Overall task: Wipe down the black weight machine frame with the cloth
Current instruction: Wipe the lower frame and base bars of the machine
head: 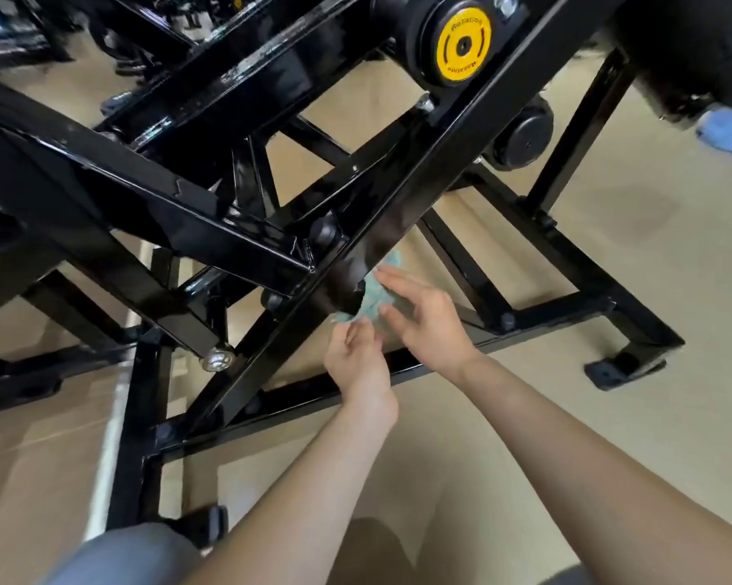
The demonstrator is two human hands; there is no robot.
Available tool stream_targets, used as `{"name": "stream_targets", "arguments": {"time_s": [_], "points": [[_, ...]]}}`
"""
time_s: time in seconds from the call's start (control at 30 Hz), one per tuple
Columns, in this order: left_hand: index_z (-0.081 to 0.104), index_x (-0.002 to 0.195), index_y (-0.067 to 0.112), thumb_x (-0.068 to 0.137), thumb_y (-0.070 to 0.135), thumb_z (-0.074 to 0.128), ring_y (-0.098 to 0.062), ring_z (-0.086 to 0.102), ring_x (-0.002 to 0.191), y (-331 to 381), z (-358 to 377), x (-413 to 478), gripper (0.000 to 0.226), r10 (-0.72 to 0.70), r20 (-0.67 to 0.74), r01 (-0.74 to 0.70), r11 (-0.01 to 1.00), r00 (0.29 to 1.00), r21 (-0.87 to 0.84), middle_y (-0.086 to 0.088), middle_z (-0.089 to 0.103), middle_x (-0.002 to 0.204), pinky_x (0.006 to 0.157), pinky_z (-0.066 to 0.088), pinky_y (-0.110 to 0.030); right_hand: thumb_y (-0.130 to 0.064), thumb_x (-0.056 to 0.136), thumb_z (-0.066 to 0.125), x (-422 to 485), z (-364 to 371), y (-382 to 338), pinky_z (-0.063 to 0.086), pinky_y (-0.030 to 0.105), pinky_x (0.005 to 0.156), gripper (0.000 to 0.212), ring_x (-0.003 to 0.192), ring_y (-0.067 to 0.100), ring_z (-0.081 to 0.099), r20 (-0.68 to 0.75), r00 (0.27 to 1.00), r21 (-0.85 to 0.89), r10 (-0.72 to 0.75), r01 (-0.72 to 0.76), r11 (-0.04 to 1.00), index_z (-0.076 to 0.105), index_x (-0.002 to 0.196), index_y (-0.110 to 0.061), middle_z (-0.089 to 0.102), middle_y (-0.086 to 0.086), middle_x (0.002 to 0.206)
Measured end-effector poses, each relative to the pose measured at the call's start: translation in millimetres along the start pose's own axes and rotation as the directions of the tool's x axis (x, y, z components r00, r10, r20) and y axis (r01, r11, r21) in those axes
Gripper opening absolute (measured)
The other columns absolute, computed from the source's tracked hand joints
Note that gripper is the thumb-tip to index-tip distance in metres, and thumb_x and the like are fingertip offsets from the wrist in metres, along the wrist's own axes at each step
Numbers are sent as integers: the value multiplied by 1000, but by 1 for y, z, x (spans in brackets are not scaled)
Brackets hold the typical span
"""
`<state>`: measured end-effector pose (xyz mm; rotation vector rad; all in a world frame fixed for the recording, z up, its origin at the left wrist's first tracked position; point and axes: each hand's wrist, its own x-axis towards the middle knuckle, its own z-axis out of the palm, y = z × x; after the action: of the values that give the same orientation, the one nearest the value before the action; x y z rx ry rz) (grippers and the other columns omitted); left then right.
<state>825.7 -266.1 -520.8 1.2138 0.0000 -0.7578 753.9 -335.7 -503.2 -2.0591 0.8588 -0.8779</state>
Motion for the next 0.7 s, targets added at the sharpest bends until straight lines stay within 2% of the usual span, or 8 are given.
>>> {"name": "stream_targets", "arguments": {"time_s": [0.03, 0.13, 0.33, 0.4, 0.53, 0.6, 0.67, 0.7], "points": [[61, 83, 7, 101, 5, 57, -7, 68, 81, 0, 1, 2, 19, 50, -26, -49, 999, 998, 17, -1, 70, 86, 85, 54, -22, -1, 92, 67, 2, 2, -3, 31, 18, 117, 47, 135, 2, 45, 8, 999, 9, -32, 32, 999, 62, 137, -14, 58, 0, 142], [61, 86, 12, 102, 9, 56, -14, 68, 87, -2, 2, 10, 17, 152, -57, -150, 988, 987, 47, -2, 71, 92, 81, 49, -19, -3, 92, 68, 6, 6, -6, 41, 32, 114, 43, 131, 8, 52, 25, 995, 34, -100, 100, 994, 63, 134, -11, 63, 0, 135], [57, 105, 7, 108, 13, 44, -3, 69, 102, -29, 0, 11, 15, 169, 179, -190, 976, 969, 108, 2, 71, 107, 94, 51, -21, -10, 92, 71, 9, -13, 21, 34, 28, 119, 47, 139, 9, 47, 91, 996, 26, -27, 24, 999, 61, 138, -13, 57, 1, 145], [58, 103, 12, 108, 13, 44, -4, 68, 103, -44, 2, 12, 15, 150, 239, -186, 973, 959, 139, 7, 72, 105, 97, 51, -23, -9, 93, 70, 5, -21, 38, 35, 26, 118, 47, 138, 9, 47, 117, 993, 14, 30, -32, 999, 60, 139, -15, 56, 0, 146], [60, 101, 27, 108, 11, 44, 5, 66, 95, -74, 11, 14, 24, 60, 316, -151, 950, 947, 273, 21, 72, 95, 91, 47, -21, -7, 95, 67, -2, -37, 71, 38, 14, 109, 47, 129, 7, 52, 143, 975, -42, 171, -167, 985, 59, 140, -16, 58, -4, 143], [59, 97, 29, 108, 11, 45, 11, 65, 89, -87, 15, 18, 25, -20, 318, -94, 937, 948, 338, 21, 71, 94, 90, 47, -22, -8, 94, 68, -6, -44, 89, 42, 22, 109, 47, 126, 11, 56, 136, 962, -69, 235, -228, 971, 59, 139, -16, 59, -3, 141], [58, 96, 25, 107, 14, 46, 6, 64, 89, -102, 20, 24, 19, -104, 330, -43, 911, 938, 410, 17, 68, 100, 92, 47, -26, -7, 94, 68, -13, -50, 107, 44, 31, 110, 47, 125, 14, 57, 123, 943, -86, 308, -299, 950, 60, 139, -16, 60, 1, 140], [58, 97, 24, 107, 15, 47, 2, 63, 91, -109, 22, 27, 17, -147, 335, -16, 898, 931, 439, 14, 67, 102, 93, 47, -27, -7, 94, 67, -17, -52, 116, 44, 31, 110, 47, 124, 13, 56, 116, 931, -113, 347, -335, 936, 59, 139, -16, 60, 2, 140]]}}
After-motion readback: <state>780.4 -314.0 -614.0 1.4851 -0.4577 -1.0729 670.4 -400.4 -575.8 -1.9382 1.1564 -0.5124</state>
